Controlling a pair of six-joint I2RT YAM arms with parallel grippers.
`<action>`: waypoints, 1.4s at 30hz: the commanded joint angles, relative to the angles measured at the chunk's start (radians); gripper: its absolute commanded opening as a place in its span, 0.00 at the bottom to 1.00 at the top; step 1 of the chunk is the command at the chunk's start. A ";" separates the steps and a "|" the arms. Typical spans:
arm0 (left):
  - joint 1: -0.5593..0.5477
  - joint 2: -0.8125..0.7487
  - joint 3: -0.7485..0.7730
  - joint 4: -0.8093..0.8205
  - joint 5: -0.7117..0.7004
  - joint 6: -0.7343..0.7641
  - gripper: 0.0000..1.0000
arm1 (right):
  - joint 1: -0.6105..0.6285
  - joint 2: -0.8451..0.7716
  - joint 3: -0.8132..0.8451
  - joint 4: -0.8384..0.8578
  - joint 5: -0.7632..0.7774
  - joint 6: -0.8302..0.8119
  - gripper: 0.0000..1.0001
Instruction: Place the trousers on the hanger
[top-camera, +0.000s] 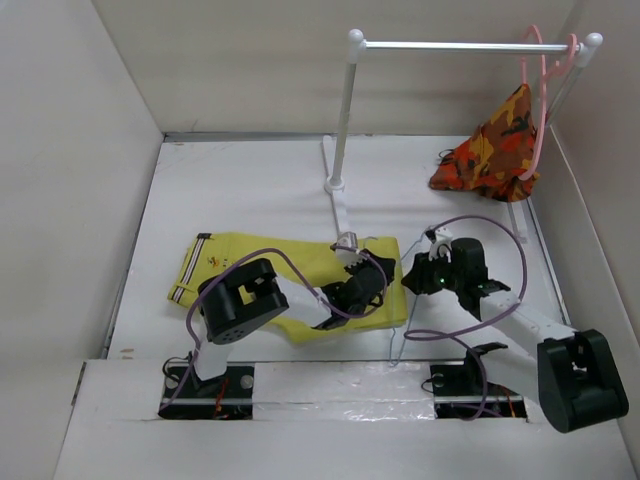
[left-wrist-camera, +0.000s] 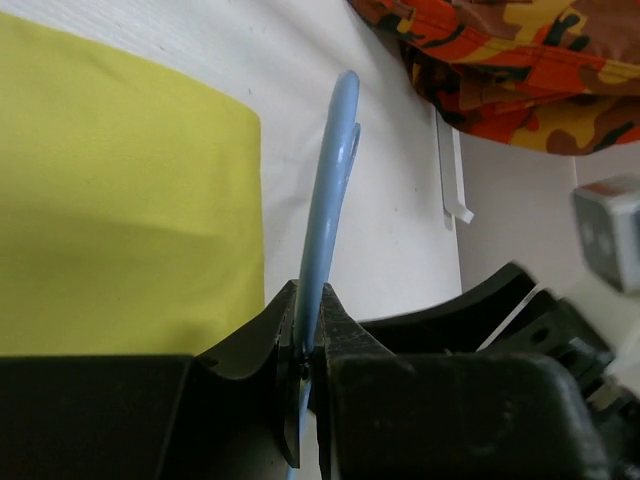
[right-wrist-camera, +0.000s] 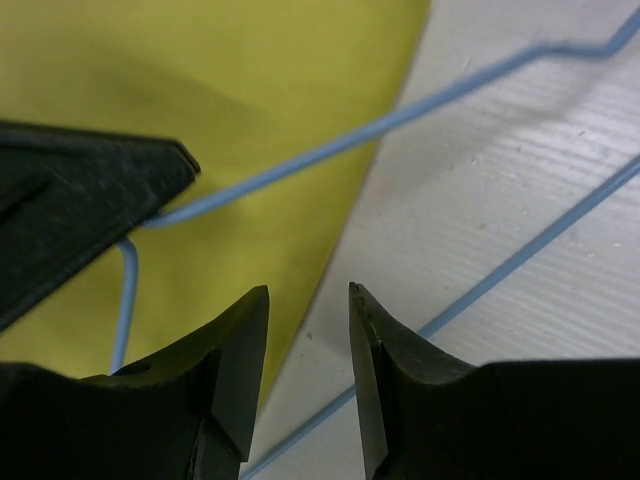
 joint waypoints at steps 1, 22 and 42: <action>0.016 -0.015 0.009 0.019 -0.065 -0.001 0.00 | -0.005 0.043 -0.039 0.139 -0.064 0.025 0.44; 0.094 -0.018 -0.087 0.067 -0.091 0.068 0.00 | -0.063 -0.176 -0.101 0.117 -0.009 0.128 0.00; 0.046 -0.348 -0.247 0.084 -0.226 0.331 0.00 | -0.287 -0.570 -0.101 -0.189 0.295 0.209 0.00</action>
